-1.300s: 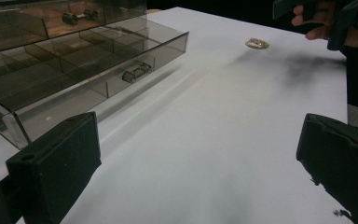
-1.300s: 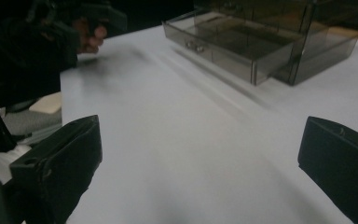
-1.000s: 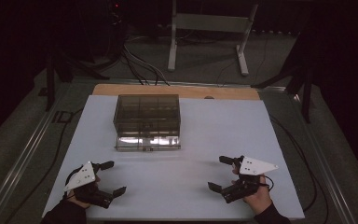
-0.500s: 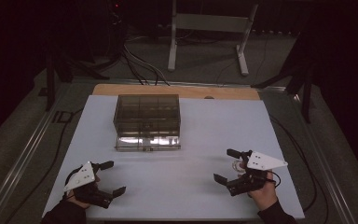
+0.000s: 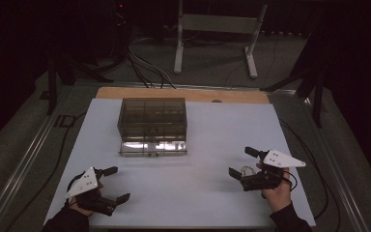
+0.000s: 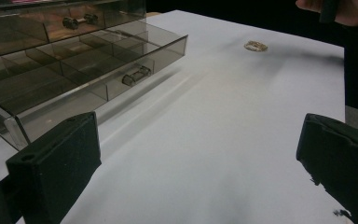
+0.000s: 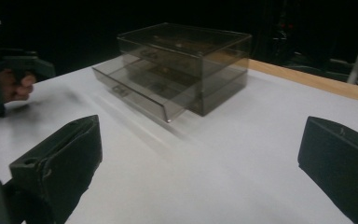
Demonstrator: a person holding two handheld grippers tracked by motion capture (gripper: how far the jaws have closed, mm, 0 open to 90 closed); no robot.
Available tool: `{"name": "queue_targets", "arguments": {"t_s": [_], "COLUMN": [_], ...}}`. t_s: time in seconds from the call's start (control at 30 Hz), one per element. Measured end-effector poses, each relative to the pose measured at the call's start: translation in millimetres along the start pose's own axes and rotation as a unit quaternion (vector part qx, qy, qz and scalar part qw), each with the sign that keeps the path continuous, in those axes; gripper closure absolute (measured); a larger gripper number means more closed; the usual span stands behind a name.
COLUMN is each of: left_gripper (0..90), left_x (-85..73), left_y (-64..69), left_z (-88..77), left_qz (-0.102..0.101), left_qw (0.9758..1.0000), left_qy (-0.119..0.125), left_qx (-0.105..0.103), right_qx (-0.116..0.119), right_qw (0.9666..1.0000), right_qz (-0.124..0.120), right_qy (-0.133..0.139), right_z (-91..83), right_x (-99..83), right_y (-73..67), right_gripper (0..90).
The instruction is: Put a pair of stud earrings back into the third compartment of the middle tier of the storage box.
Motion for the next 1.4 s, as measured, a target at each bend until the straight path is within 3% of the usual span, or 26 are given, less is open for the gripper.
{"name": "queue_targets", "arguments": {"t_s": [0.5, 0.73, 0.9, 1.0, 1.07, 1.17, 1.4], "left_gripper": [0.6, 0.6, 0.6, 0.6, 0.6, 0.6, 0.6], "left_x": [1.0, 0.6, 0.9, 0.7, 0.9, 0.5, 0.7], "left_y": [0.4, 0.0, -0.2, -0.1, -0.1, 0.1, -0.3], "left_z": [-0.9, -0.7, -0.9, -0.9, -1.1, -1.0, -1.3], "left_qz": [-0.002, -0.003, -0.006, -0.005, -0.006, -0.005, -0.005], "left_qw": [1.0, 1.0, 1.0, 1.0, 1.0, 1.0, 1.0], "left_qy": [0.003, 0.003, 0.006, 0.004, 0.006, 0.004, 0.005], "left_qx": [-0.002, -0.002, -0.004, -0.004, -0.004, -0.004, -0.003], "right_qx": [-0.057, -0.081, -0.097, -0.107, -0.124, -0.131, -0.114], "right_qw": [0.997, 0.9926, 0.9887, 0.9858, 0.9827, 0.9787, 0.9756], "right_qz": [0.039, 0.065, 0.064, 0.08, 0.088, 0.105, 0.121], "right_qy": [-0.033, -0.063, -0.095, -0.101, -0.106, -0.118, -0.144], "right_z": [-0.9, -1.3, -0.1, 0.6, -1.0, -3.0, 2.9], "right_x": [-23.6, -39.0, -50.9, -55.3, -59.1, -65.5, -74.9], "right_y": [41.1, 58.6, 64.3, 68.0, 71.9, 76.6, 67.6], "right_gripper": [0.0, 0.0, 0.0, 0.0, 9.5, 17.4, 42.3]}}
Point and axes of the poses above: each handheld gripper's, and its own axes: z roughly forward along the jaws, x roughly out of its top, y roughly to its right, the point moved 9 cm from there along z, roughly forward along the jaws, and after that the axes turned 15 degrees about -y, right-handed, at the moved point
